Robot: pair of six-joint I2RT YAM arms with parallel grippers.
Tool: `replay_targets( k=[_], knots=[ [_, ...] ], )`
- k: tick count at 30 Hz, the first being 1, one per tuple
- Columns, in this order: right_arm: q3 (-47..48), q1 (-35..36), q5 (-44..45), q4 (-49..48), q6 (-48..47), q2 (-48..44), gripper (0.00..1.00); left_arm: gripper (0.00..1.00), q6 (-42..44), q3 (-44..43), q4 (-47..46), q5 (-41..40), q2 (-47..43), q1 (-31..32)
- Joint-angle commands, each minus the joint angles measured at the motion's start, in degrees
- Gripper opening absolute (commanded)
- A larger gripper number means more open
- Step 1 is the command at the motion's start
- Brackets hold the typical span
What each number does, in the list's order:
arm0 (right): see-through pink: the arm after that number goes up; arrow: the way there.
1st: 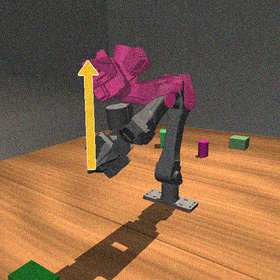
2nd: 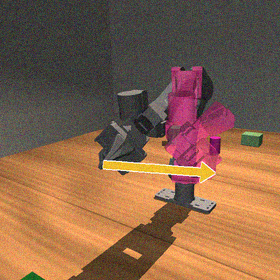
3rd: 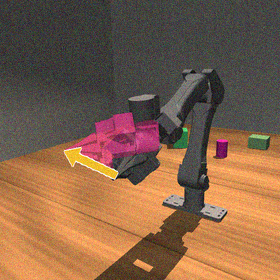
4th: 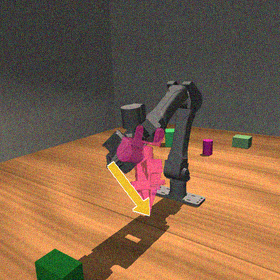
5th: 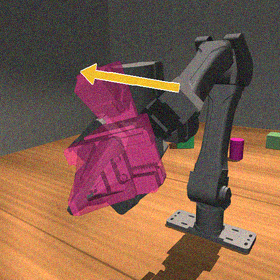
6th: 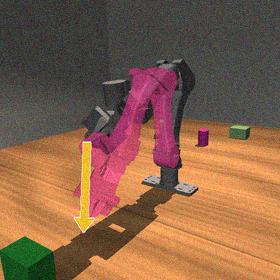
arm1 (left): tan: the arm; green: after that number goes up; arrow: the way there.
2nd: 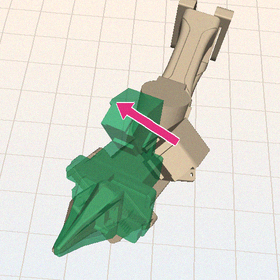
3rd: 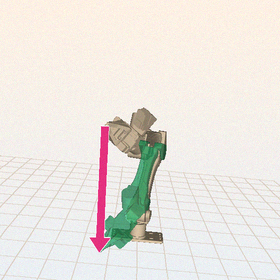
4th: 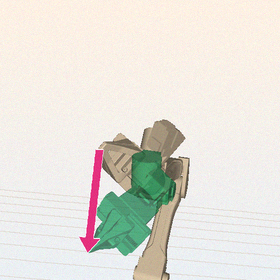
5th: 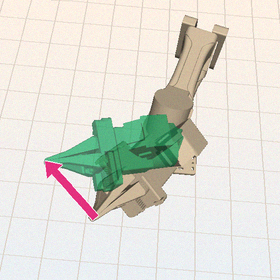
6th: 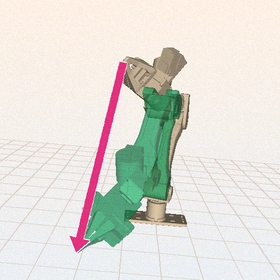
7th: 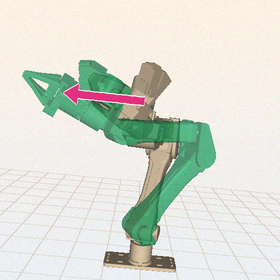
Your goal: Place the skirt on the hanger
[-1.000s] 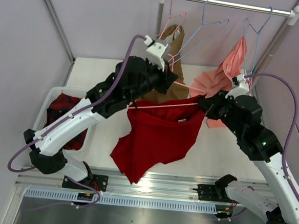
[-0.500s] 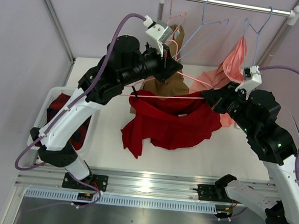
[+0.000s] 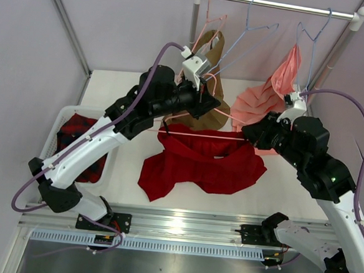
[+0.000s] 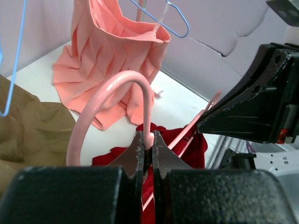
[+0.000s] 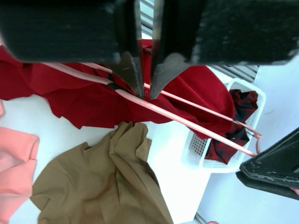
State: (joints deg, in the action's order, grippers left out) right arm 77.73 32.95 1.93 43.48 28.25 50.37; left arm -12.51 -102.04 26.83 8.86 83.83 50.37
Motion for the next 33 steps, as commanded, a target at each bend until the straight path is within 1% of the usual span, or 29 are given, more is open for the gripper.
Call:
replay_targets(
  k=[1, 5, 8, 9, 12, 15, 18, 23, 27, 33],
  knots=[
    [0.1, 0.5, -6.4, -5.5, -2.1, -0.8, 0.19, 0.0, -2.5, 3.7, -8.1, 5.5, -3.6, 0.0],
    [-0.2, 0.6, -8.1, -5.4, -2.8, -0.3, 0.19, 0.0, -3.4, 4.8, -9.3, 7.7, -3.3, 0.0],
    [0.5, 0.6, -9.7, -6.3, -3.3, -0.3, 0.27, 0.0, -3.4, 5.1, -9.1, 8.1, -3.1, -0.1],
    [0.8, 0.7, -9.7, -6.4, -3.4, -0.2, 0.33, 0.0, -3.4, 5.3, -9.1, 8.0, -3.1, 0.0],
    [2.2, 0.7, -9.2, -5.3, -4.1, 0.3, 0.45, 0.0, -3.3, 5.4, -9.0, 8.4, -3.1, 0.0],
    [2.4, 0.7, -9.9, -4.1, -4.4, 0.5, 0.53, 0.0, -3.6, 6.3, -9.2, 7.0, -3.5, -0.1],
    [2.2, 0.8, -10.8, -3.2, -4.0, 0.7, 0.58, 0.0, -4.4, 7.4, -11.0, 5.2, -4.5, -0.3],
    [1.4, 1.2, -7.6, 1.6, -3.5, 0.4, 0.63, 0.0, -6.6, 10.4, -14.8, 3.4, -5.9, -1.0],
    [0.9, 1.4, -4.5, 4.4, -3.1, -0.7, 0.64, 0.0, -7.4, 10.7, -16.0, 3.3, -6.0, -1.6],
    [0.7, 1.4, -3.1, 6.1, -3.0, -2.1, 0.65, 0.0, -7.9, 11.2, -16.5, 2.9, -6.1, -1.9]
  ],
)
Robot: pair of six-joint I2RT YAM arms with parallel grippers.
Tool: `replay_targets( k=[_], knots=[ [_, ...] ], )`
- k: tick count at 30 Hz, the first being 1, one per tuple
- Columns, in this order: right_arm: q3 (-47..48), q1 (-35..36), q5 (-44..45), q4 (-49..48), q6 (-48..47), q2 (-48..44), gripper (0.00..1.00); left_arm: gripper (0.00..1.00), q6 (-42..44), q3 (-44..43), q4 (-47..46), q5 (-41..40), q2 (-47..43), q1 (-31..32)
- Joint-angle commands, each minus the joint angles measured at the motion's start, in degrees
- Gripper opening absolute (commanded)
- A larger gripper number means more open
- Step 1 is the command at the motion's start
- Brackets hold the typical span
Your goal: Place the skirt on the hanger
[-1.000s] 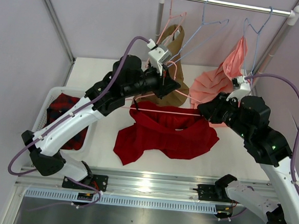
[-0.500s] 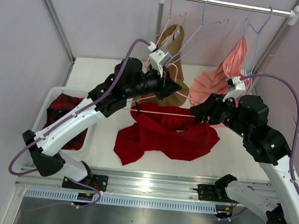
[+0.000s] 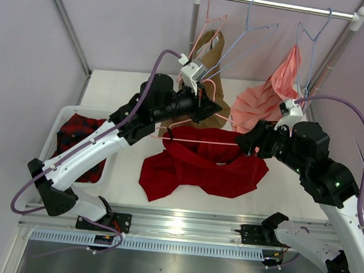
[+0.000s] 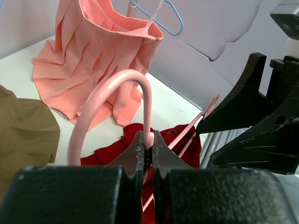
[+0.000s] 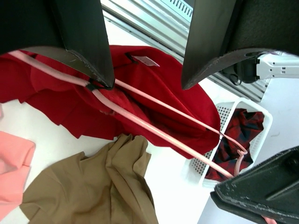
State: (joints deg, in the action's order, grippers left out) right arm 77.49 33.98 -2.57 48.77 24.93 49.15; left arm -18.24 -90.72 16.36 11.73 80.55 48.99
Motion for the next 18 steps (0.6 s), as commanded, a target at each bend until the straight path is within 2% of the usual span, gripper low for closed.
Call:
replay_targets(
  k=[1, 15, 18],
  knots=[
    [0.7, 0.4, 2.1, 1.0, 0.3, -1.2, 0.65, 0.0, -2.2, 0.1, -6.0, 0.1, -3.1, -0.5],
    [0.1, 0.4, 6.3, 1.3, 1.1, -5.0, 0.69, 0.0, -1.9, 0.9, -5.4, 0.1, -3.5, -1.1],
    [-0.7, 0.5, 5.2, -1.3, 0.7, -7.5, 0.65, 0.0, -1.6, 1.1, -4.9, 0.1, -3.5, -1.3]
  ],
)
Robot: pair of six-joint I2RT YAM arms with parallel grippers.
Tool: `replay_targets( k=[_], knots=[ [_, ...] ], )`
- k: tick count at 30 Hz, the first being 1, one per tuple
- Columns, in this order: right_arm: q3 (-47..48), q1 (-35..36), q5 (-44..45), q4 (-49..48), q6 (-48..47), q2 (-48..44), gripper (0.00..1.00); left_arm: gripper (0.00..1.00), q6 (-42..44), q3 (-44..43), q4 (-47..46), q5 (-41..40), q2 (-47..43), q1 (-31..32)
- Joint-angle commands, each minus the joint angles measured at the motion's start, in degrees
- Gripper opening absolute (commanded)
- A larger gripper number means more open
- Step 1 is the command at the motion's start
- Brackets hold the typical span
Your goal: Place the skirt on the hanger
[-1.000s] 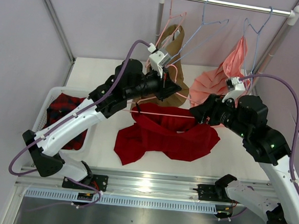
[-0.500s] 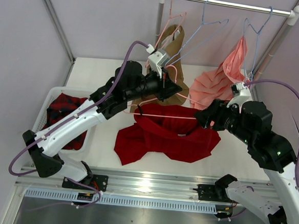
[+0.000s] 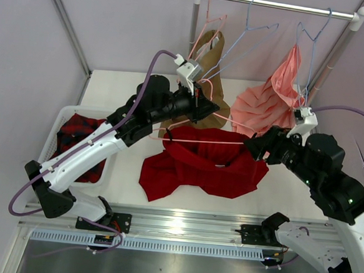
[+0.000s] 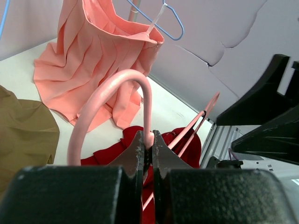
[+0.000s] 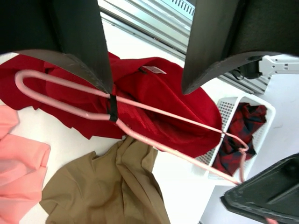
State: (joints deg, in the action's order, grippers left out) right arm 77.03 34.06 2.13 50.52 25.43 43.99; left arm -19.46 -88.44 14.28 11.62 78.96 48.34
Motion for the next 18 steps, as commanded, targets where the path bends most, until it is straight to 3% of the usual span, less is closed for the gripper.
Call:
replay_targets(
  k=[1, 10, 18],
  knots=[
    [-1.1, 0.4, -0.4, -4.1, -0.2, -3.6, 0.63, 0.0, -0.3, -1.4, -2.8, 0.2, -2.0, -0.5],
    [-1.9, 0.4, -15.8, -20.9, -10.3, 0.6, 0.64, 0.0, -0.8, -1.5, -1.3, 3.2, -1.8, -0.5],
    [-1.4, 0.4, -24.9, -25.5, -24.5, 11.4, 0.67, 0.0, -0.2, -0.9, 0.4, 4.7, -2.5, -0.5]
  ],
)
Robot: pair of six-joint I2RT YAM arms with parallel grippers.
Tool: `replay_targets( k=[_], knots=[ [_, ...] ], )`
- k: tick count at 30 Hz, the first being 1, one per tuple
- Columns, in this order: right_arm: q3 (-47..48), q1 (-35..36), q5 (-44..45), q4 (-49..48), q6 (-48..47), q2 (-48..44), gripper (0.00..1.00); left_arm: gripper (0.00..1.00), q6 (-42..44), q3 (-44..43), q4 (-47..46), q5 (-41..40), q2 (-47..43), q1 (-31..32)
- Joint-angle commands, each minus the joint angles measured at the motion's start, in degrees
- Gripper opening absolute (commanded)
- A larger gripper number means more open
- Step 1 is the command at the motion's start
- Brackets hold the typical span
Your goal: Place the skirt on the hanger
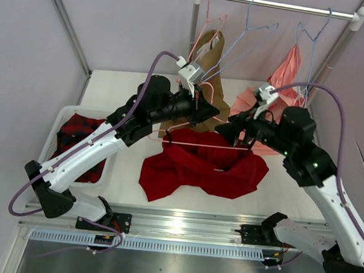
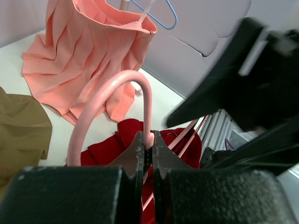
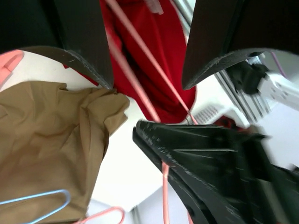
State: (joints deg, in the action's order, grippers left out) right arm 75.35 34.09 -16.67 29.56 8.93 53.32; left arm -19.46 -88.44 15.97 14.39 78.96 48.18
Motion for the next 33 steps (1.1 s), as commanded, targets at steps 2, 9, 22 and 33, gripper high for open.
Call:
replay_targets(
  k=[2, 9, 22, 33],
  knots=[
    [0.3, 0.4, -9.1, -5.0, -8.7, 3.2, 0.68, 0.0, 0.3, -1.2, -0.6, 2.2, -2.6, -0.4],
    [-3.2, -0.1, -16.9, -12.8, -6.7, 6.3, 0.66, 0.0, -0.2, -1.1, -0.8, 2.5, -2.8, -0.5],
    [-7.1, -0.4, -22.7, -20.9, 0.6, 8.3, 0.48, 0.0, -1.5, -0.1, -2.2, 3.2, -3.5, -0.4],
    [-8.1, -0.9, -22.4, -21.5, 4.9, 7.7, 0.0, 0.0, -2.0, 0.6, -3.7, 3.9, -4.0, -0.4]
  ],
)
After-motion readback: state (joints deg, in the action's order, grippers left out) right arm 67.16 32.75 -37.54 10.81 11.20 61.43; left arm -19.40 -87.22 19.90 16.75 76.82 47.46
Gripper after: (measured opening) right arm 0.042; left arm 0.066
